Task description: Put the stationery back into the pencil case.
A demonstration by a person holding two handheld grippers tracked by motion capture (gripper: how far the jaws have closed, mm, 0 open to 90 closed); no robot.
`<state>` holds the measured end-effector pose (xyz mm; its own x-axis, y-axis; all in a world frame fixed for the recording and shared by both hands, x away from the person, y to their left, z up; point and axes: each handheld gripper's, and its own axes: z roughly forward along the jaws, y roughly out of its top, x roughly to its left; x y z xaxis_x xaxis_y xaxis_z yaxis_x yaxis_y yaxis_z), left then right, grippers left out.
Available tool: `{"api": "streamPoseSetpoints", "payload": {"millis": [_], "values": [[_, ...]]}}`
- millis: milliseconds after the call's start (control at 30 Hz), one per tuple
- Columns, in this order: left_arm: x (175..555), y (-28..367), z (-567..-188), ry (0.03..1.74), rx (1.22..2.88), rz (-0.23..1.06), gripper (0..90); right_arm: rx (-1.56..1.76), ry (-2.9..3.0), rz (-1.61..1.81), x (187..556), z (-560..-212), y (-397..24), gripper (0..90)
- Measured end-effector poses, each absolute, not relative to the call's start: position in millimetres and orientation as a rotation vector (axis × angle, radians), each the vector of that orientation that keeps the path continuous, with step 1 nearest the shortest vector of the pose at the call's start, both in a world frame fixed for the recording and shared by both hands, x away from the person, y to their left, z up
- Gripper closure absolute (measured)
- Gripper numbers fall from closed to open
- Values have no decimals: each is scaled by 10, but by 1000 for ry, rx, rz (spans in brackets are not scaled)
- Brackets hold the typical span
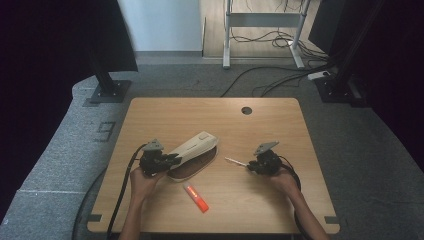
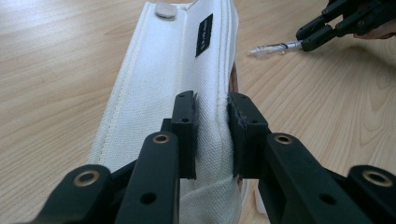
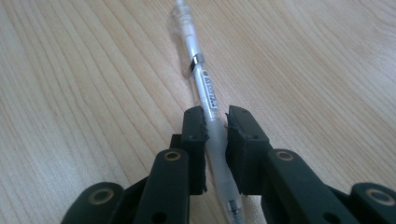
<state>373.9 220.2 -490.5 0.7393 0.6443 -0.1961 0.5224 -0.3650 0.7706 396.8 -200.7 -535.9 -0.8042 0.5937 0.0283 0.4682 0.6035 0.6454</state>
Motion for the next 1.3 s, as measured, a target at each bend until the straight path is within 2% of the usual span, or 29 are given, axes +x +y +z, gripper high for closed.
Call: {"api": "streamPoseSetpoints", "payload": {"millis": [433,967,1300], "values": [[3742,2208,-4903,890,2035,170,747,972,2634,1019,3947,-5343,-2034,788],[3738,2210,-4895,894,2029,180,756,981,2597,1104,3886,-5150,-2079,788],[3730,2215,-4876,898,2015,198,762,927,2621,1132,3882,-5056,-1894,789]]}}
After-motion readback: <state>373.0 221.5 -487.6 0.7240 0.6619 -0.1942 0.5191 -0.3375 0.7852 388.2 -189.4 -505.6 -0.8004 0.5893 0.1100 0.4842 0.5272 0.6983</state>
